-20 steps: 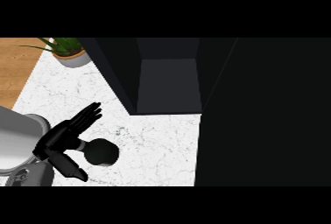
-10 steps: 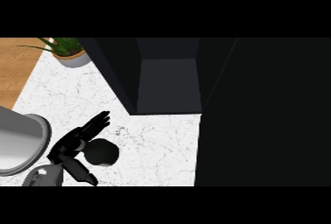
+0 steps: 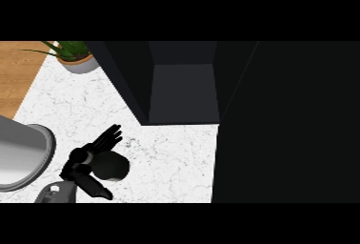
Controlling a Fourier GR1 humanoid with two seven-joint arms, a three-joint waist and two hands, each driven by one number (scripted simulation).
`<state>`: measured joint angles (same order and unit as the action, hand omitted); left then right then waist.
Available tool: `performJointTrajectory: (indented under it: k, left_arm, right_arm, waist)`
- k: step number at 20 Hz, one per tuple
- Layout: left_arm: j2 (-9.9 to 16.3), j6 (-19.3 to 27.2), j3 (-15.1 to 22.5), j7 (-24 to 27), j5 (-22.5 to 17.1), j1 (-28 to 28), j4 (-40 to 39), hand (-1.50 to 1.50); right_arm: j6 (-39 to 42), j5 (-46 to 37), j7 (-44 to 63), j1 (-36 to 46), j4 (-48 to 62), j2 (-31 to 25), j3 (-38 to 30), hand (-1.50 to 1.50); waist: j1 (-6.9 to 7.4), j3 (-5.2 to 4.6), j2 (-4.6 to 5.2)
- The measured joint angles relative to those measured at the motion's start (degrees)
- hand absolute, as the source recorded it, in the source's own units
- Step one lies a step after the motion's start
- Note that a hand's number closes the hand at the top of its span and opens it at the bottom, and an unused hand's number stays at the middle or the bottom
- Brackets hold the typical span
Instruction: Pick up the wine, place it into the cabinet and close the cabinet
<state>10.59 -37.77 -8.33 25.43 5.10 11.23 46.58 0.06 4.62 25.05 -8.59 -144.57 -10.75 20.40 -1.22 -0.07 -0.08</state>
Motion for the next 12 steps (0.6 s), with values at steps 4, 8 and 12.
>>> performJointTrajectory:
  k: [4, 8, 12]
  left_arm:
    - [-0.83, -0.6, -1.82, -1.09, -2.84, 2.29, -3.8, -1.5]
    - [-2.02, -0.83, -2.21, -1.06, -4.14, 3.28, -6.75, -1.5]
    - [-1.69, -1.92, -2.53, -1.46, -5.23, 4.97, -9.69, -1.5]
  right_arm:
    - [0.26, 0.04, -0.23, -0.11, -0.03, -0.37, -0.4, -1.5]
    - [0.58, 0.14, -0.49, -0.71, -0.08, -0.57, -0.43, -1.5]
    - [0.42, 0.15, -0.63, -0.66, 0.02, -0.24, -0.54, -1.5]
  waist:
    - [-0.1, 0.02, -0.02]
    - [-0.1, 0.02, -0.03]
    - [0.0, 0.01, 0.01]
